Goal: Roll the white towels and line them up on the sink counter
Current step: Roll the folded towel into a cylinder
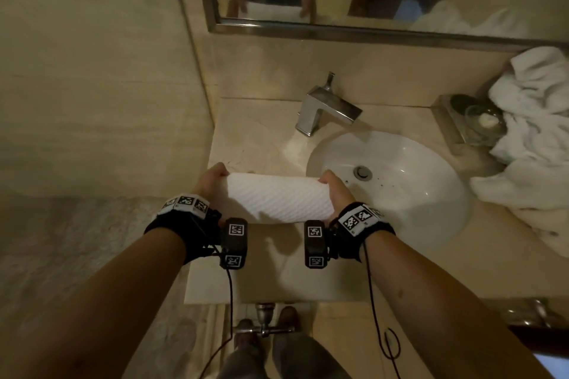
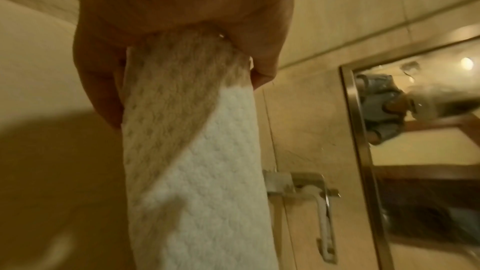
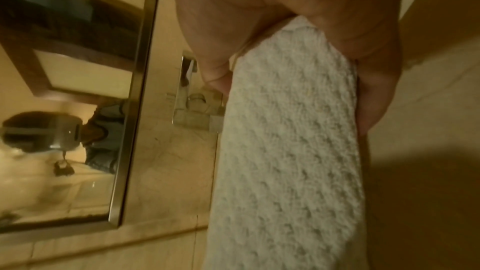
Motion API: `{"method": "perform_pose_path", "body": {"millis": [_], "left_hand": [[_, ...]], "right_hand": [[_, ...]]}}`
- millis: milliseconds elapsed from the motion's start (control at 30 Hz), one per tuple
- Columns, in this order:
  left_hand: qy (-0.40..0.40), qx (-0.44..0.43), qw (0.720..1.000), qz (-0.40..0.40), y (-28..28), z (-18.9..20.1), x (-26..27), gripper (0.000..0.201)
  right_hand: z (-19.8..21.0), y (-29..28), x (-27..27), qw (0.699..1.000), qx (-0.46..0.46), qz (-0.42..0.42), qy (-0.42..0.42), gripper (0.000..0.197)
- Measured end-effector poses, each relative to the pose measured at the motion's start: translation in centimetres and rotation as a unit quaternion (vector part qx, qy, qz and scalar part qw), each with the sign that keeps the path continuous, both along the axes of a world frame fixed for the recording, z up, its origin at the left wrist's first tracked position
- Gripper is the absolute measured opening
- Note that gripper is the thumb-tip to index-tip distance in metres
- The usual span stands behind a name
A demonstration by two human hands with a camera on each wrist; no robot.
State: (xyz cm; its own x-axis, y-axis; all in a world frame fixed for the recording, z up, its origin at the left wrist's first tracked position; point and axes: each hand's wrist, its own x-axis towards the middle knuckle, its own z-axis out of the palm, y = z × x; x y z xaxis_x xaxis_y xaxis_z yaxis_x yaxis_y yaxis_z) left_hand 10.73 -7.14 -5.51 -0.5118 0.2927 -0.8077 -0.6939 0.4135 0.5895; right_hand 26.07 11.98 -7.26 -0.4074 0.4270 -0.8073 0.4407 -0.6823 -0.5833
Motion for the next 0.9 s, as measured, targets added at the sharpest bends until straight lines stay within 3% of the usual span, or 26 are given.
{"method": "perform_pose_path", "body": {"millis": [133,233,367,433,567,633,733,833,900], "left_hand": [[0.02,0.045,0.998,-0.035,4.5,2.8,0.8,0.024],[0.03,0.051,0.996,-0.064,8.4,3.9,1.7,0.019],[0.022,0.033,0.993,-0.11,14.5,4.1,5.0,0.042],[0.012,0.045,0.991,-0.128,18.5,4.1,7.8,0.044],[0.007,0.049,0.994,-0.097,26.2,3.2,14.4,0.029],[-0.024,0.044,0.995,-0.089,29.8,2.1,17.8,0.04],[-0.044,0.045,0.996,-0.069,34.0,0.0,21.2,0.068],[-0.044,0.007,0.998,-0.041,35.9,-2.0,21.9,0.084],[-0.039,-0.022,0.999,-0.027,36.1,-2.5,21.5,0.093]], "right_hand": [[1.1,2.7,2.3,0.996,0.019,-0.083,0.021,0.02],[2.2,6.3,4.6,0.992,0.041,-0.119,0.008,0.033],[2.9,12.2,9.1,0.99,0.064,-0.128,-0.004,0.034],[3.5,15.6,11.7,0.986,0.085,-0.142,-0.017,0.031],[3.4,23.0,17.6,0.976,0.109,-0.168,-0.082,0.024],[3.5,26.3,20.6,0.966,0.144,-0.178,-0.115,0.028],[3.5,30.3,24.2,0.961,0.197,-0.114,-0.155,0.044],[3.9,32.5,25.5,0.977,0.133,-0.029,-0.165,0.053],[4.0,33.7,25.8,0.986,0.09,0.006,-0.14,0.03]]}}
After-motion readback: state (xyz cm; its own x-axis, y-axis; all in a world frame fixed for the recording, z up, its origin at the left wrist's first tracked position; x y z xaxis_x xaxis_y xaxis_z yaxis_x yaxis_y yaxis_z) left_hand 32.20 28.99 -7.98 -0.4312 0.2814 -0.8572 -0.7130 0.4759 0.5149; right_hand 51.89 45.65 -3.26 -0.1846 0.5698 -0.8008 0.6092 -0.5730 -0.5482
